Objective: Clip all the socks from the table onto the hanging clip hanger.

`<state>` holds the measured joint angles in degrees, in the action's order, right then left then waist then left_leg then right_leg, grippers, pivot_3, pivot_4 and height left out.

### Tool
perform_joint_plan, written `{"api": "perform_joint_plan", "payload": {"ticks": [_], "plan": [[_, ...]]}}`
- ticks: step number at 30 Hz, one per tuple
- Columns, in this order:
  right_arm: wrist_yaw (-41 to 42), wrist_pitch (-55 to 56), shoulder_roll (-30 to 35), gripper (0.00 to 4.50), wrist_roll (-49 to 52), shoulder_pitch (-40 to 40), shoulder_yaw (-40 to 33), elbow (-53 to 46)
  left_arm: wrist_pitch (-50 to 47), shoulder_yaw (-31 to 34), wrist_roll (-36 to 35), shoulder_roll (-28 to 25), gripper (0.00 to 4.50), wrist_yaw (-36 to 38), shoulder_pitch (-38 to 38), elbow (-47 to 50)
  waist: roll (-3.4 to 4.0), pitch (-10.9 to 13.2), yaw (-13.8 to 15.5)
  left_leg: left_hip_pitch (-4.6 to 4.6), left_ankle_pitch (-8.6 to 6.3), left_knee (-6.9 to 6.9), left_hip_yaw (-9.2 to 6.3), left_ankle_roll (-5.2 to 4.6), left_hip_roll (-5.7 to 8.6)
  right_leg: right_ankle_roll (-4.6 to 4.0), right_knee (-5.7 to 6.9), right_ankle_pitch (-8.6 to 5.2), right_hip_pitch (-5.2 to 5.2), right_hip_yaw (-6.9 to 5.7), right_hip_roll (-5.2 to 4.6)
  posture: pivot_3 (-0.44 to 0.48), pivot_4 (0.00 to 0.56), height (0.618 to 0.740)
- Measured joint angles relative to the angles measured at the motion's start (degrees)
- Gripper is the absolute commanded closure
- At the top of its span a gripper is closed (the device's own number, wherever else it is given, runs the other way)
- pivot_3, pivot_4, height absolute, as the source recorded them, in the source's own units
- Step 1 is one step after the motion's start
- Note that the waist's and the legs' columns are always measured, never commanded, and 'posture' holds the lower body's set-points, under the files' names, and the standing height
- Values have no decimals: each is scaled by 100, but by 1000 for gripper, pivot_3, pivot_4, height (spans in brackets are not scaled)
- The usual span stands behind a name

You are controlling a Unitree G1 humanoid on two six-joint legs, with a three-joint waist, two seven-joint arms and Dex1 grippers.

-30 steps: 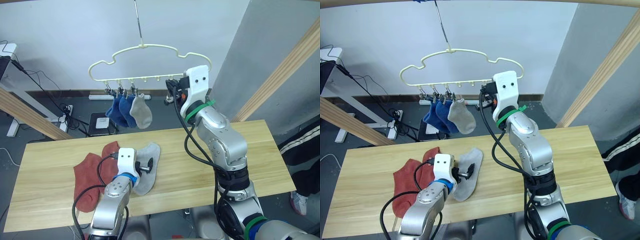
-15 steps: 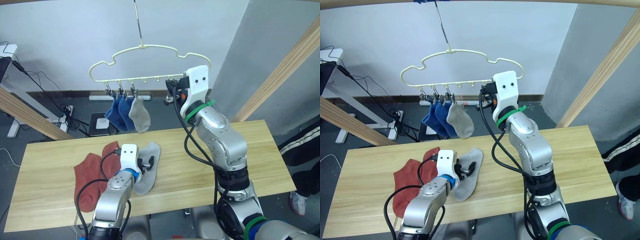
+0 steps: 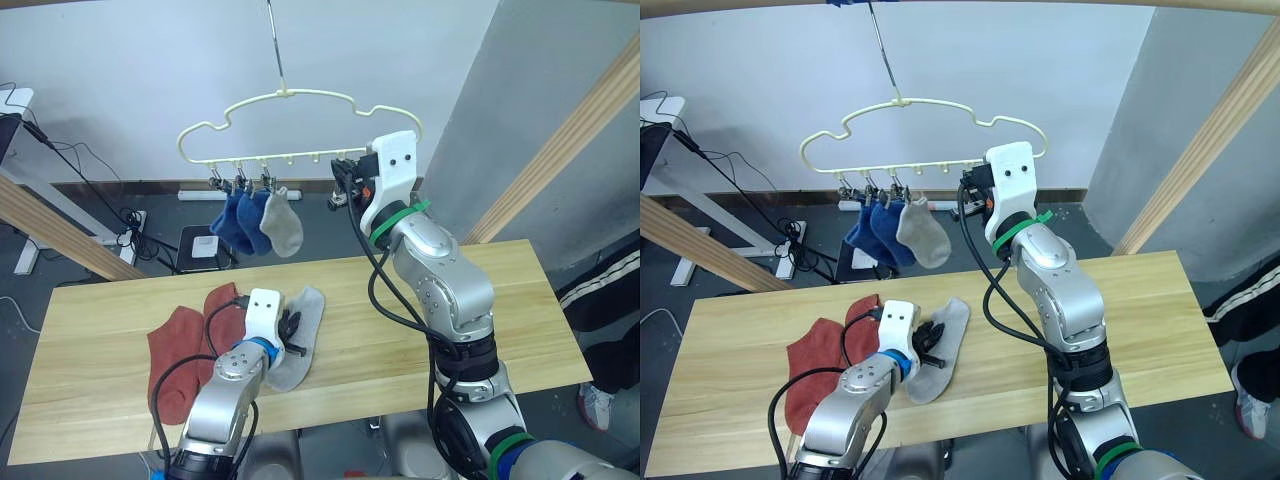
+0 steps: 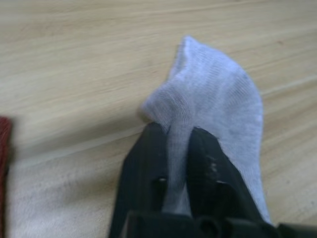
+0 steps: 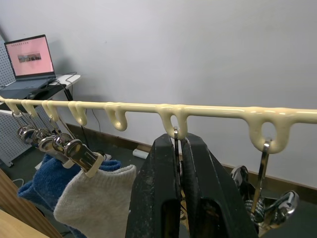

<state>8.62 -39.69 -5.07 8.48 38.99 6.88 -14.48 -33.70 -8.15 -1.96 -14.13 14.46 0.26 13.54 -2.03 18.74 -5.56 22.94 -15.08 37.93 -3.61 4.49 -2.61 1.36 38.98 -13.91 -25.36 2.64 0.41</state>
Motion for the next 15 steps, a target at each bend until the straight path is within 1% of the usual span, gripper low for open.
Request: {"api": "perform_joint_plan", "payload": {"ticks": [3, 5, 10, 13, 15], "plan": [[0, 0, 1, 4500, 0, -1, -1, 0, 1031, -172, 306, -417, 4472, 174, 44, -71, 0, 0, 2, 0, 0, -1, 1, 0, 0, -1, -1, 0, -1, 2, -2, -155, 270, 740], [1, 0, 1, 4500, 0, -2, -3, 0, 1671, -242, 460, -497, 4472, 231, 29, -119, 0, 0, 6, 1, 0, 0, 4, 0, 2, -1, -1, 0, 0, 3, -4, -155, 270, 740], [2, -3, -1, 4500, 4, -2, 0, -1, 3149, -230, 620, -308, 4472, 14, -244, -404, 0, 0, 36, 2, 0, 0, 4, 0, 2, -1, -2, 1, -1, 1, -6, -156, 271, 740], [1, -47, -18, 4500, 30, -1, -4, -8, 3961, -151, 880, -308, 4472, -186, -739, -676, 0, 0, 41, 2, 0, 2, 3, 0, 2, -1, 0, 1, 0, 1, -4, -158, 270, 740], [0, -76, -37, 4500, 70, -1, -5, -13, 4341, -113, 1009, -320, 4472, -279, -1003, -813, 0, 0, 41, 2, 0, 1, 4, 0, 3, -1, -1, 1, 0, 2, -4, -158, 270, 740]]}}
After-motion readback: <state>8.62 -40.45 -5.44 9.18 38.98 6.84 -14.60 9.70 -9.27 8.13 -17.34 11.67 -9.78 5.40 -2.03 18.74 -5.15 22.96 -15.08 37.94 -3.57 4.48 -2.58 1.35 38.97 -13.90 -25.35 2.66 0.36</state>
